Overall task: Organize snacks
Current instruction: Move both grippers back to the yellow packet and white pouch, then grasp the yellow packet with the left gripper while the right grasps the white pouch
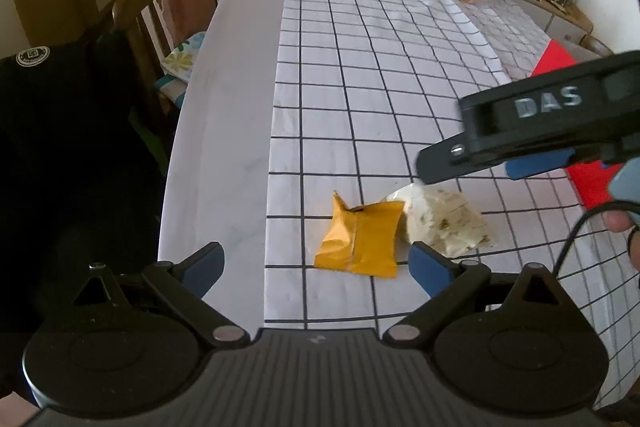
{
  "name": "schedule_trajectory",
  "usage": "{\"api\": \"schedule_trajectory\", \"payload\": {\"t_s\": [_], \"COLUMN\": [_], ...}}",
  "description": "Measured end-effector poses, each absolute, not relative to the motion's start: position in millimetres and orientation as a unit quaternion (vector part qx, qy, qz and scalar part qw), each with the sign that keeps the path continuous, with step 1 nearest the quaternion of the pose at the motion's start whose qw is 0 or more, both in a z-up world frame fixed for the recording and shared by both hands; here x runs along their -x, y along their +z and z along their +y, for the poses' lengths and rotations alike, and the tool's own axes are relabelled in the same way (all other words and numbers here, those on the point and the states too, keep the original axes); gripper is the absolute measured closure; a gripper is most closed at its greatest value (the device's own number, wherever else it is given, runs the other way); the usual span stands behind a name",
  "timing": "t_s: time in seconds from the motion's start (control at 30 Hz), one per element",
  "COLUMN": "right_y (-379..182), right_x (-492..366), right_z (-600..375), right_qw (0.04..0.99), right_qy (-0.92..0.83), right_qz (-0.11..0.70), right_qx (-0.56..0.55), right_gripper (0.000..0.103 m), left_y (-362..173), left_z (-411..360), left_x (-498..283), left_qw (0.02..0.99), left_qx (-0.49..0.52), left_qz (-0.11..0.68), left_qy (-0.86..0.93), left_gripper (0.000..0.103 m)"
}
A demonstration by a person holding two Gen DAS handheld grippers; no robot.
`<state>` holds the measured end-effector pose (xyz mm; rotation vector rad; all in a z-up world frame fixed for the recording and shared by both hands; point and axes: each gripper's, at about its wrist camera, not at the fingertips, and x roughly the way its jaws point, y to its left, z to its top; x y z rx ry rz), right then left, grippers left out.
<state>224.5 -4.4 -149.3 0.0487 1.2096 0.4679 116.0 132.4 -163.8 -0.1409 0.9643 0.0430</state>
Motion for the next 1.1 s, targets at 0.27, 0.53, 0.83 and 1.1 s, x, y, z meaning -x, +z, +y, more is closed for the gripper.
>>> {"api": "schedule_trajectory", "payload": {"t_s": [0.27, 0.53, 0.83, 1.1], "right_y": [-171.7, -180.9, -181.9, -181.9], "right_x": [-232.5, -232.8, -229.5, -221.2], "right_z": [0.2, -17.1, -47.2, -61.9], "right_qw": [0.771, 0.751, 0.757, 0.769], "right_qy": [0.208, 0.213, 0.215, 0.214], "right_qz": [0.600, 0.619, 0.609, 0.596], "right_qx": [-0.049, -0.086, -0.099, -0.091], "right_gripper": [0.023, 0.057, 0.061, 0.061], "left_y": [-173.8, -180.1, -189.4, -191.7], "left_z": [141.4, 135.0, 122.3, 113.8], "left_x": [-124.2, -137.6, -158.6, -165.9], "left_qw": [0.879, 0.870, 0.857, 0.856], "left_qx": [0.081, 0.084, 0.064, 0.028], "left_qz": [0.469, 0.485, 0.508, 0.513], "left_qy": [0.012, -0.030, -0.058, -0.061], "left_gripper": [0.004, 0.004, 0.018, 0.035]}}
